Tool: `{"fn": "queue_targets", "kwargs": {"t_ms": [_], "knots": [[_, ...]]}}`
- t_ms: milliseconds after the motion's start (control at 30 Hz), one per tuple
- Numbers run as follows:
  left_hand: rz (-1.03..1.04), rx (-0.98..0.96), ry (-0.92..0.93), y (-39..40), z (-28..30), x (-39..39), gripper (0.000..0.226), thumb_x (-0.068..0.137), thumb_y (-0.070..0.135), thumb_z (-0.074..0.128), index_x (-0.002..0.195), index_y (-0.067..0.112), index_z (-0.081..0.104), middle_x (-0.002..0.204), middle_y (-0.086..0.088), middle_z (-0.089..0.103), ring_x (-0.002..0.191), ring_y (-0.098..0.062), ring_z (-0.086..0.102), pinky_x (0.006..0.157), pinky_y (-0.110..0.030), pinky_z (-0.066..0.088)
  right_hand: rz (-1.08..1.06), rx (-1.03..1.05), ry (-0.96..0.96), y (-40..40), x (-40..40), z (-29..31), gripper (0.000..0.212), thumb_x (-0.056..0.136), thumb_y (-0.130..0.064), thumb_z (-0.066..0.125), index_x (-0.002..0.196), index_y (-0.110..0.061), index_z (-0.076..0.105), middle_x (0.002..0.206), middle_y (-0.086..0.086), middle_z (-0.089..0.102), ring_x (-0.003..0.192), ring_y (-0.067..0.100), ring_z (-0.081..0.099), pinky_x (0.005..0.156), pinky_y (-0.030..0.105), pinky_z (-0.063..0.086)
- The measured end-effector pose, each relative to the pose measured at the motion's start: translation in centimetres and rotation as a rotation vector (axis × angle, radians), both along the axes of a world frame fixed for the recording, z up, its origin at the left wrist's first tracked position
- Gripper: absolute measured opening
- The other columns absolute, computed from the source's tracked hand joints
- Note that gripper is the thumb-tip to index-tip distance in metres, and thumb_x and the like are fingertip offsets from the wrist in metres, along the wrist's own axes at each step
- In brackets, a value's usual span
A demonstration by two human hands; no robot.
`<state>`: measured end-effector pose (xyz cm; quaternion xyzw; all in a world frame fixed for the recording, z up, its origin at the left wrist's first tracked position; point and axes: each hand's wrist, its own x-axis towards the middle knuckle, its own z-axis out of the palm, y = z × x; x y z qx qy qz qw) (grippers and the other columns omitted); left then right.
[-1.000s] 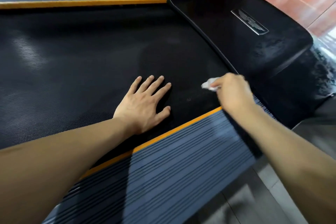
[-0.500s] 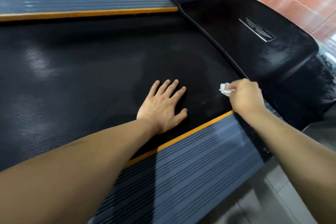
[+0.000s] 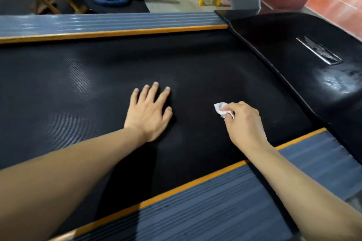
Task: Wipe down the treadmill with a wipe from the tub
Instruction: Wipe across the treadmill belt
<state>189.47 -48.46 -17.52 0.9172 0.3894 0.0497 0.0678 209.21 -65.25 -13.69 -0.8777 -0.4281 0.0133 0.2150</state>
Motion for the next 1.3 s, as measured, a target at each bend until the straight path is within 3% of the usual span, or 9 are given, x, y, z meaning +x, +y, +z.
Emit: {"fn": "queue_targets", "kwargs": {"t_ms": [133,433,600,800,867,933,1033,1167,1300], "knots": [[0.03,-0.022,0.027,3.9,-0.3,-1.9,0.077,0.089,0.062,0.009,0.161,0.034,0.016,0.17,-0.004,0.012,0.156,-0.027,0.009,0.126,-0.048,0.003,0.14,0.02,0.006,5.3,-1.5,-1.0,0.028,0.094,0.002,0.054,0.107,-0.014,0.074,0.106,0.005,0.063,0.097,0.022,0.06,0.079,0.033,0.051],[0.104,-0.007,-0.014,12.4,-1.1,-1.0,0.076,0.088,0.065,0.013,0.16,0.041,0.015,0.171,0.001,0.01,0.157,-0.023,0.004,0.127,-0.046,0.0,0.469,0.099,-0.056,18.9,3.7,-1.2,0.034,0.081,0.002,0.049,0.095,-0.018,0.074,0.1,0.003,0.07,0.087,0.03,0.062,0.085,0.045,0.052],[0.099,-0.017,-0.019,12.6,-1.0,-1.1,0.071,0.093,0.062,0.016,0.16,0.041,0.014,0.171,0.001,0.01,0.158,-0.022,0.003,0.127,-0.046,0.0,0.377,0.25,-0.043,27.7,8.7,0.6,0.046,0.082,0.0,0.046,0.105,-0.028,0.075,0.102,0.001,0.067,0.09,0.022,0.058,0.086,0.03,0.046],[0.092,-0.016,0.002,12.5,-1.0,-1.0,0.069,0.096,0.062,0.016,0.161,0.041,0.007,0.171,0.002,0.005,0.158,-0.019,-0.003,0.127,-0.046,-0.001,0.059,0.093,0.017,33.9,9.4,-1.8,0.026,0.082,-0.016,0.047,0.09,-0.015,0.072,0.097,0.005,0.067,0.091,0.028,0.063,0.07,0.031,0.039],[0.091,-0.014,0.005,12.5,-1.0,-1.0,0.069,0.097,0.061,0.018,0.162,0.04,0.009,0.171,0.001,0.007,0.158,-0.021,0.0,0.127,-0.047,0.001,0.196,0.134,0.06,35.1,4.6,-2.2,0.026,0.082,-0.022,0.047,0.087,-0.015,0.072,0.096,0.006,0.069,0.092,0.03,0.063,0.07,0.033,0.039],[0.093,-0.012,0.013,12.6,-1.0,-1.0,0.069,0.097,0.06,0.02,0.162,0.039,0.01,0.171,0.0,0.009,0.158,-0.022,0.002,0.127,-0.047,0.003,0.536,0.155,0.091,36.3,-1.1,-2.5,0.027,0.085,-0.024,0.047,0.085,-0.019,0.074,0.104,0.006,0.071,0.094,0.03,0.064,0.075,0.034,0.044],[0.093,-0.009,0.021,12.4,-0.9,-0.9,0.069,0.097,0.059,0.021,0.162,0.039,0.008,0.171,0.001,0.007,0.158,-0.021,0.001,0.127,-0.047,0.002,0.838,0.068,0.004,37.1,-1.8,-2.5,0.03,0.094,-0.016,0.047,0.101,-0.018,0.076,0.126,0.008,0.068,0.106,0.024,0.058,0.085,0.026,0.036],[0.093,-0.012,-0.008,12.4,-1.0,-0.8,0.069,0.097,0.059,0.023,0.162,0.04,0.009,0.171,0.002,0.007,0.158,-0.021,0.001,0.127,-0.047,0.004,0.396,0.007,-0.172,37.7,8.8,-2.3,0.043,0.095,-0.036,0.043,0.115,-0.014,0.074,0.115,0.014,0.068,0.11,0.031,0.06,0.087,0.031,0.043],[0.092,-0.014,-0.017,12.5,-1.1,-0.9,0.069,0.097,0.06,0.023,0.162,0.039,0.01,0.171,0.002,0.007,0.158,-0.02,0.001,0.127,-0.048,0.004,0.18,0.023,-0.134,36.9,10.2,-2.3,0.029,0.094,-0.006,0.055,0.114,-0.01,0.075,0.117,0.017,0.069,0.11,0.035,0.063,0.091,0.035,0.048]]}}
